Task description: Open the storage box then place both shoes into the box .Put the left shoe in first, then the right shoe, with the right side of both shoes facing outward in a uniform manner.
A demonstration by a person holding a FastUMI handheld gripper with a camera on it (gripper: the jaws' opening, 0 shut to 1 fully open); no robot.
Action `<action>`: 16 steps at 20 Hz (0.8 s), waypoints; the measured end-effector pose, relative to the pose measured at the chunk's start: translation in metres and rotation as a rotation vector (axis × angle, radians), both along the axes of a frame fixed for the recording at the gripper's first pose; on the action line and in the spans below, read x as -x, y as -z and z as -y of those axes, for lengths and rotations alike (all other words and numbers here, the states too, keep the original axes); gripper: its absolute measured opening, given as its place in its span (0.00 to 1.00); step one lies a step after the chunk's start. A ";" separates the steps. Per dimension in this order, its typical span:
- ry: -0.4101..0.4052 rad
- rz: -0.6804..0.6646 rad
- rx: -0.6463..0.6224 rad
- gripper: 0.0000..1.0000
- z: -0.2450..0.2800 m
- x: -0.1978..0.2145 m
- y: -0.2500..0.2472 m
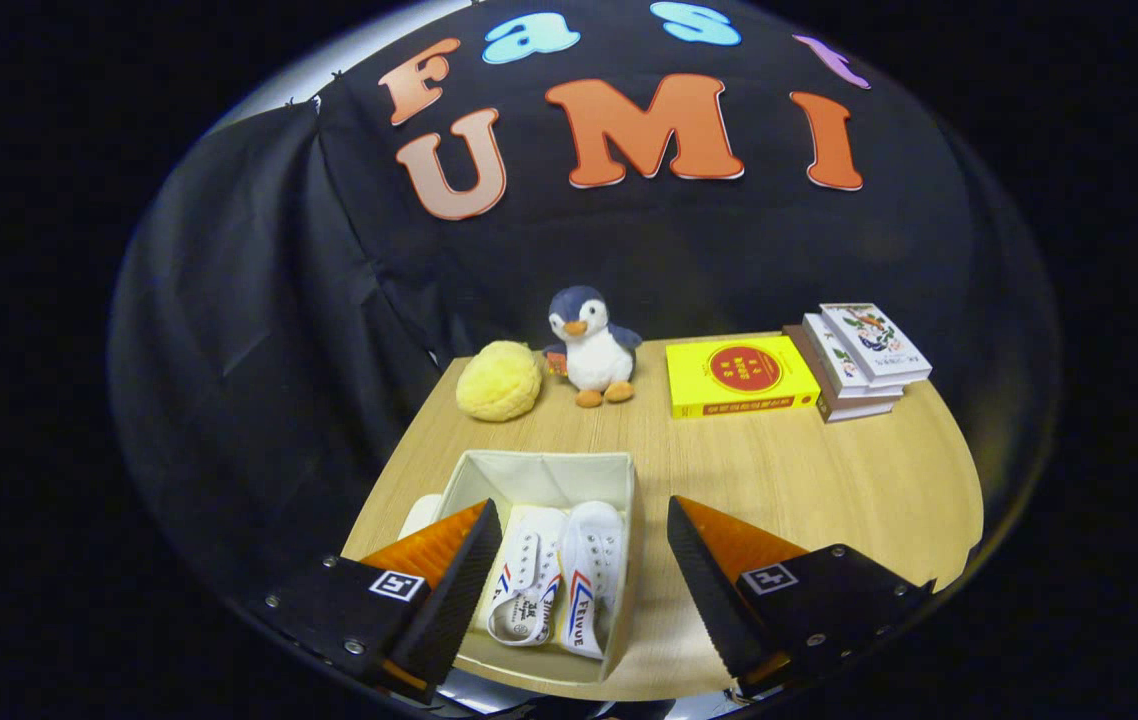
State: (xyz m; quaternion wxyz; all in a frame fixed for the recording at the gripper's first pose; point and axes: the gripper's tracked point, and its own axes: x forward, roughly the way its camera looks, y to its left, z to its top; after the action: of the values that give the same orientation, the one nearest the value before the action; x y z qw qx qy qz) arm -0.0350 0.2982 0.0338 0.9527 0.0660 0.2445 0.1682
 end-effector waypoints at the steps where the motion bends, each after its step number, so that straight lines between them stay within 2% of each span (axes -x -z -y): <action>1: 0.019 0.031 0.011 0.99 0.017 -0.004 -0.010; 7: 0.139 0.204 0.082 0.99 0.129 -0.024 -0.064; 12: 0.249 0.280 0.095 0.99 0.216 -0.032 -0.084; 16: 0.304 0.319 0.103 0.99 0.265 -0.035 -0.089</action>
State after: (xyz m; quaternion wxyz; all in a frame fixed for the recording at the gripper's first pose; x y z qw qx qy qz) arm -0.0001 0.0329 0.1226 0.9958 0.0261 0.0861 0.0184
